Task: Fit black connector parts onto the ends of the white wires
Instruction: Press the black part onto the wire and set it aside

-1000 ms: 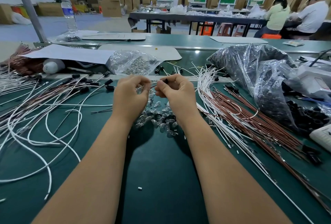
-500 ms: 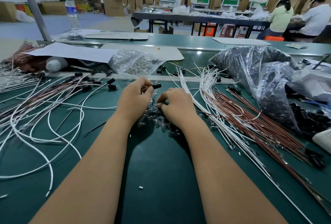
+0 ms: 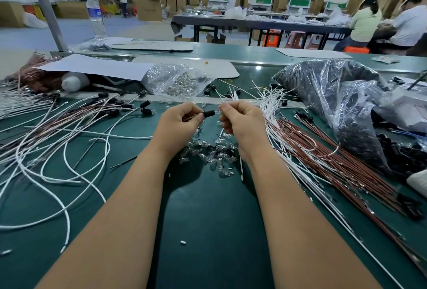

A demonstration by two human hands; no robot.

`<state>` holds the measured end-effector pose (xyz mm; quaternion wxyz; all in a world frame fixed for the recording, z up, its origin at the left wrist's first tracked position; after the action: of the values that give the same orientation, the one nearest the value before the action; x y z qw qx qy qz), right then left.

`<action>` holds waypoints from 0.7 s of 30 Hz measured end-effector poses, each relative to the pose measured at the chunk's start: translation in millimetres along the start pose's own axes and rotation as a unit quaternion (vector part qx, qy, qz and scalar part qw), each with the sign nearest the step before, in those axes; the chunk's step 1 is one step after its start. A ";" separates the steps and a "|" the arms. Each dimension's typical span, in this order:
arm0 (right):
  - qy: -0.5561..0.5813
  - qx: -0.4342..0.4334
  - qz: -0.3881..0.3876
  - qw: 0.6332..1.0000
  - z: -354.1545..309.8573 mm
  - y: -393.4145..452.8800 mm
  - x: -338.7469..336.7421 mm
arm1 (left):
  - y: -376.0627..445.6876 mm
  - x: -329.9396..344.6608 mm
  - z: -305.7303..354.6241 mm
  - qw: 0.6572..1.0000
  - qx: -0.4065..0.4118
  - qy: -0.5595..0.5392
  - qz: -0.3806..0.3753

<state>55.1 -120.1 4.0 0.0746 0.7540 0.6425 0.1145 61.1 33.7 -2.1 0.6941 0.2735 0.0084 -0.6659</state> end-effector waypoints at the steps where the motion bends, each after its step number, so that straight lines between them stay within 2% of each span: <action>1: -0.002 0.002 0.000 1.000 0.7 0.2 0.4 | 0.0 0.2 0.3 1.000 0.002 -0.003 -0.002; 12: 0.003 -0.002 0.017 1.000 1.6 -2.7 0.4 | 0.2 3.0 2.2 1.000 0.017 0.006 -0.005; 17: 0.032 0.022 0.012 0.999 6.2 -3.1 1.2 | -0.2 3.5 3.1 1.000 0.015 -0.013 -0.012; 21: 0.073 0.047 0.012 0.996 7.6 -2.3 2.9 | -0.7 2.4 5.8 0.999 0.028 -0.027 0.015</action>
<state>55.4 -116.6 -3.6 -0.0094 0.7542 0.6416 0.1393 58.7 29.3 1.6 0.6960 0.2742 -0.0330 -0.6628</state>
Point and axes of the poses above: each hand's wrist, its own y-axis towards the middle knuckle, its own x-axis out of the palm, z = x × y, the point moved 3 cm from there along y, towards the middle knuckle, and after that the axes turned 3 degrees about -x, right-handed, at the moved point
